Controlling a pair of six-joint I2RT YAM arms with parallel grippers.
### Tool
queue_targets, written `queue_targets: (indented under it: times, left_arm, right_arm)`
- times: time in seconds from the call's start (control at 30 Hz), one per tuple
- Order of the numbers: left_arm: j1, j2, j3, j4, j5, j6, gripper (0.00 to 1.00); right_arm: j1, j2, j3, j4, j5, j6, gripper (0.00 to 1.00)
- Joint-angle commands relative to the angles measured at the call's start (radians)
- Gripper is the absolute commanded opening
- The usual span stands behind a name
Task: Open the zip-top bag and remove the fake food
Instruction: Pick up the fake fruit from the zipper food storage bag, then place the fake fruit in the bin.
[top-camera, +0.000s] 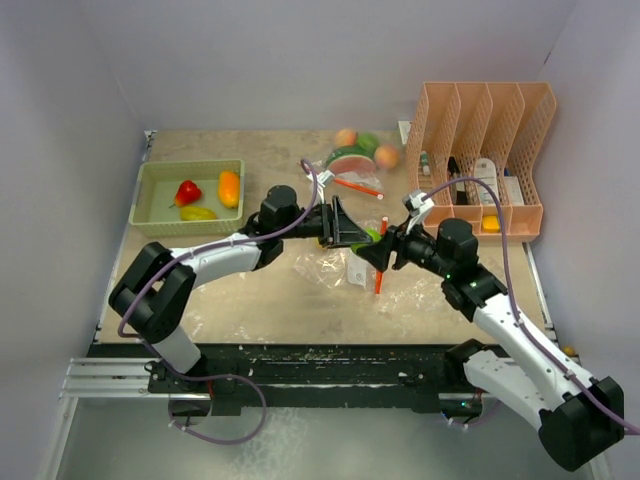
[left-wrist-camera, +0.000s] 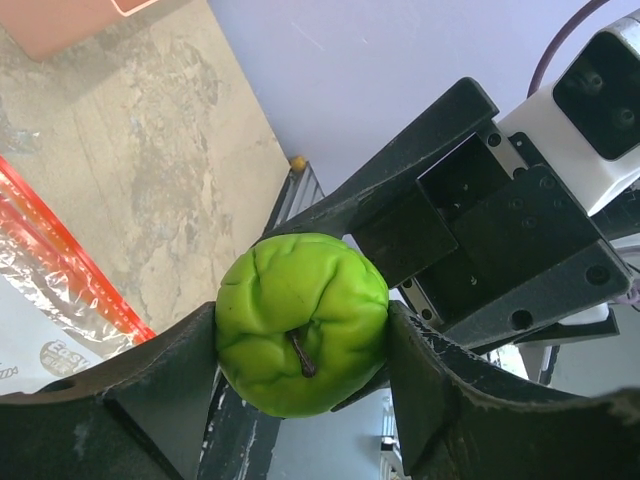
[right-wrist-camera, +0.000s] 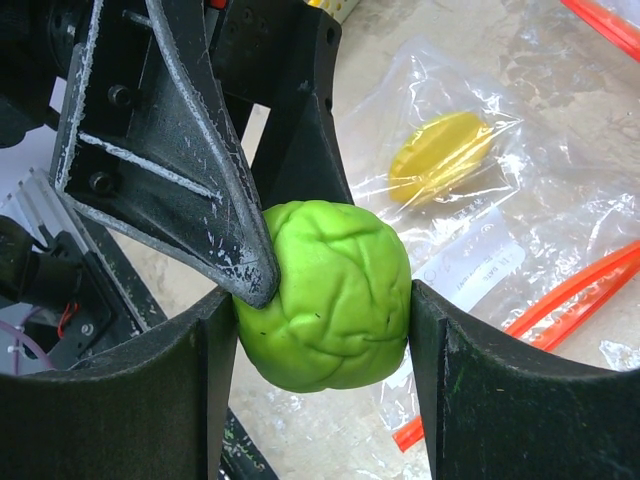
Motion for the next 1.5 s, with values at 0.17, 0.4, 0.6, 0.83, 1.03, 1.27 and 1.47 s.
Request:
queue_targets:
  times: [0.17, 0.4, 0.6, 0.83, 1.03, 1.27, 1.47]
  left_arm:
    - [0.186, -0.062, -0.01, -0.003, 0.012, 0.031, 0.54]
    - [0.412, -0.096, 0.01, -0.17, -0.025, 0.133, 0.56]
    - [0.579, -0.187, 0.062, -0.504, -0.346, 0.35, 0.57]
    - [0.706, -0.225, 0.045, -0.615, -0.611, 0.416, 0.63]
    - [0.758, -0.2, -0.001, -0.603, -0.707, 0.414, 0.83]
    - [0.759, -0.181, 0.064, -0.617, -0.653, 0.427, 0.99]
    - [0.605, -0.258, 0.041, -0.569, -0.645, 0.473, 0.99]
  right_arm:
    - [0.004, -0.059, 0.002, -0.048, 0.037, 0.022, 0.67]
    - [0.004, -0.055, -0.012, -0.053, 0.043, 0.039, 0.68]
    - [0.004, -0.053, -0.016, -0.058, 0.046, 0.039, 0.68]
    - [0.004, -0.038, -0.023, -0.049, 0.039, 0.041, 0.68]
    - [0.005, -0.036, -0.028, -0.046, 0.041, 0.037, 0.68]
    - [0.004, -0.033, -0.037, -0.046, 0.04, 0.037, 0.68]
    - [0.004, 0.008, -0.054, -0.002, 0.104, 0.117, 0.66]
